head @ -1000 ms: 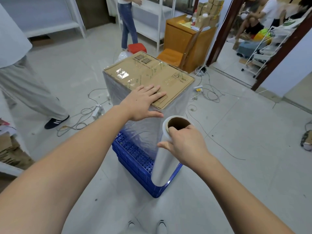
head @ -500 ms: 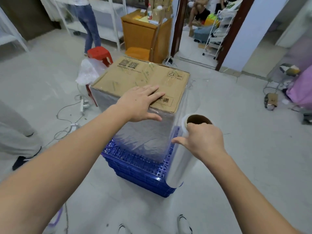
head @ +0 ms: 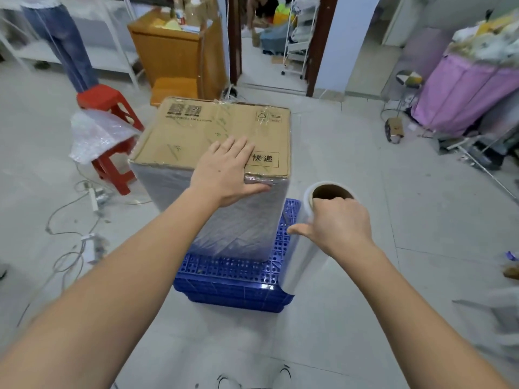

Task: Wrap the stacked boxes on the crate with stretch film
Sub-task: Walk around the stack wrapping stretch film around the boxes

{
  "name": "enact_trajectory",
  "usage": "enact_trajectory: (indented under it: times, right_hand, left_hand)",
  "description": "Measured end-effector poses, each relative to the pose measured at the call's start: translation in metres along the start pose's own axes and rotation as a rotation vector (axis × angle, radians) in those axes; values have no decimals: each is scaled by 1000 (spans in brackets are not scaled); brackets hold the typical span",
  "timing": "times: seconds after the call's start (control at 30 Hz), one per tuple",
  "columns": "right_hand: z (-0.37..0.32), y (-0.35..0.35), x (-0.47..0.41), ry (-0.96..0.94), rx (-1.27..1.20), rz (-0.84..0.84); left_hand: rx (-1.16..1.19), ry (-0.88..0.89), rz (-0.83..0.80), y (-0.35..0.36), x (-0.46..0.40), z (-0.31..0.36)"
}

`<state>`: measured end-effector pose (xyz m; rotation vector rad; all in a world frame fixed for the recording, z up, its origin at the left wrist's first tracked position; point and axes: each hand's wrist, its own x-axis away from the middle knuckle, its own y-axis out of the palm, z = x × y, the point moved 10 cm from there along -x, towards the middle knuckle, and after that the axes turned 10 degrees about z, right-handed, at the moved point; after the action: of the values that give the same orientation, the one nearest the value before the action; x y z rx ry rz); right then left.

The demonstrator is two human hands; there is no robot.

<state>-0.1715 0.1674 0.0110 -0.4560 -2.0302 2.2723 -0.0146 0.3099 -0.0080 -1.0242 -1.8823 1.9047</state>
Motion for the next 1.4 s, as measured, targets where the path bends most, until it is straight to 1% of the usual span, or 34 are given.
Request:
enact_trajectory:
  times: [0.1,0.3,0.4,0.53,0.63,0.7,0.77,0.87,0.97,1.07,1.2,1.27,1.4]
  right_hand:
    - [1,1,-2,-57,-42,22]
    - [-9,4,4,-280,-131,49]
    - [-25,-2,10,-383,-195,96]
    - [-40,0,15,-477,-278,32]
    - [-53,-3,23,-565,-379,55]
    - [-58,-2,26,-615,-376,60]
    - [-60,0,28,-641,-321,28]
    - [-58,-2,31,-567,-241,-30]
    - [-65,-9,39,-511,-125,25]
    - [-72,-7,44,-455,-40,41]
    - [-73,-11,32,-277,-115,27]
    - [-73,-13,26,-223,-66,35]
    - [-69,-14,23,-135,-70,-79]
  left_hand:
    - [-1,-36,-1,-2,-5,6]
    - [5,-118,-17,0,-14,22]
    - [-8,-138,-22,0,-17,25]
    - [-18,-146,-20,0,-17,25]
    - [-23,-144,-9,0,-16,27]
    - [-20,-146,-10,0,-15,27]
    - [-18,-152,-7,0,-15,27]
    - [-17,-155,-3,-1,-15,26]
    - [-10,-161,-16,0,-14,27]
    - [2,-165,-17,-1,-14,27]
    - [13,-158,-12,-2,-14,27]
    - [23,-157,-5,-2,-15,25]
    - [67,-117,-51,2,-15,24]
